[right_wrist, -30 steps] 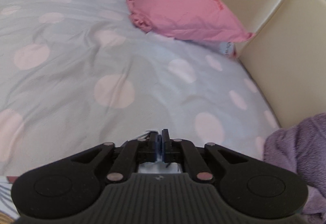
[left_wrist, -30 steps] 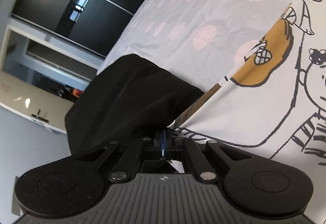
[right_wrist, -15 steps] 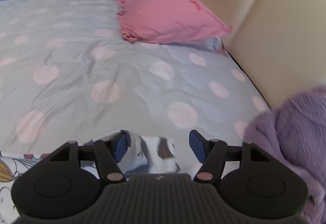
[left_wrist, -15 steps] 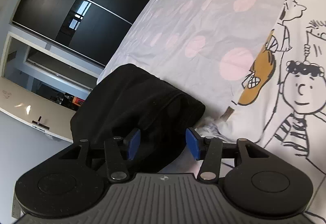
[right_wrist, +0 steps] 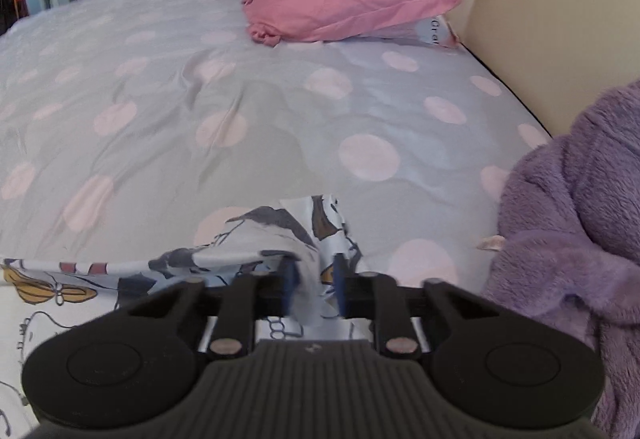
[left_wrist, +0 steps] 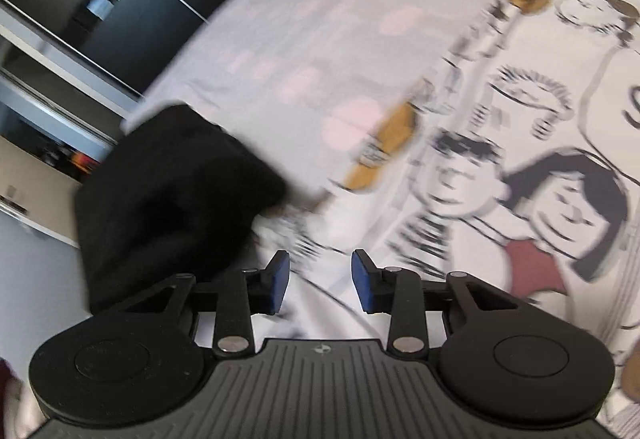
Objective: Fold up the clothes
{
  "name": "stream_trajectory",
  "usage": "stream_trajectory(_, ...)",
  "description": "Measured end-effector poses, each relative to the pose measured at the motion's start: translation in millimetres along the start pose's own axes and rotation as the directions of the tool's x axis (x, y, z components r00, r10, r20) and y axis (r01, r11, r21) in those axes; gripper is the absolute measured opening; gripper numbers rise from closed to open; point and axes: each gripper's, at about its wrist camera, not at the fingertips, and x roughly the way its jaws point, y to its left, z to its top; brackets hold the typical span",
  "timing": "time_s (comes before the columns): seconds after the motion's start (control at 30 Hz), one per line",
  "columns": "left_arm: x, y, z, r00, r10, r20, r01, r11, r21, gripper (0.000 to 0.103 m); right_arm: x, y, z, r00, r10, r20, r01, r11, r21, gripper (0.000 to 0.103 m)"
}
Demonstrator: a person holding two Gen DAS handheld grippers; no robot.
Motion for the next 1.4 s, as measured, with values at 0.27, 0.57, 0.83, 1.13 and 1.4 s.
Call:
stream_trajectory(0.27, 46, -28, -13, 0.990, -0.070, -0.123, 0.074, 0.997, 0.027, 0.015, 46, 37, 51, 0.997, -0.052, 0.049, 0.059, 0.988, -0.141, 0.003)
stream_trajectory(0.57, 56, -37, -7, 0.985, -0.102, -0.141, 0.113, 0.991, 0.068, 0.000, 110, 75, 93, 0.993, -0.111, -0.039, 0.095, 0.954, -0.284, 0.055)
stream_trajectory(0.83, 57, -36, -8, 0.985, -0.112, -0.130, 0.121, 0.991, 0.062, 0.000, 61, 26, 92, 0.998, -0.008, -0.065, -0.005, 0.980, -0.197, 0.070)
stream_trajectory(1.13, 57, -39, -5, 0.985, -0.095, -0.144, 0.107, 0.992, 0.072, 0.000, 52, -53, 13, 0.990, 0.057, -0.130, -0.060, 0.998, -0.013, 0.048)
stream_trajectory(1.4, 57, -42, -4, 0.985, -0.080, -0.154, 0.094, 0.992, 0.086, 0.000, 85, -46, 6, 0.988, 0.107, -0.113, -0.102, 0.993, 0.052, 0.002)
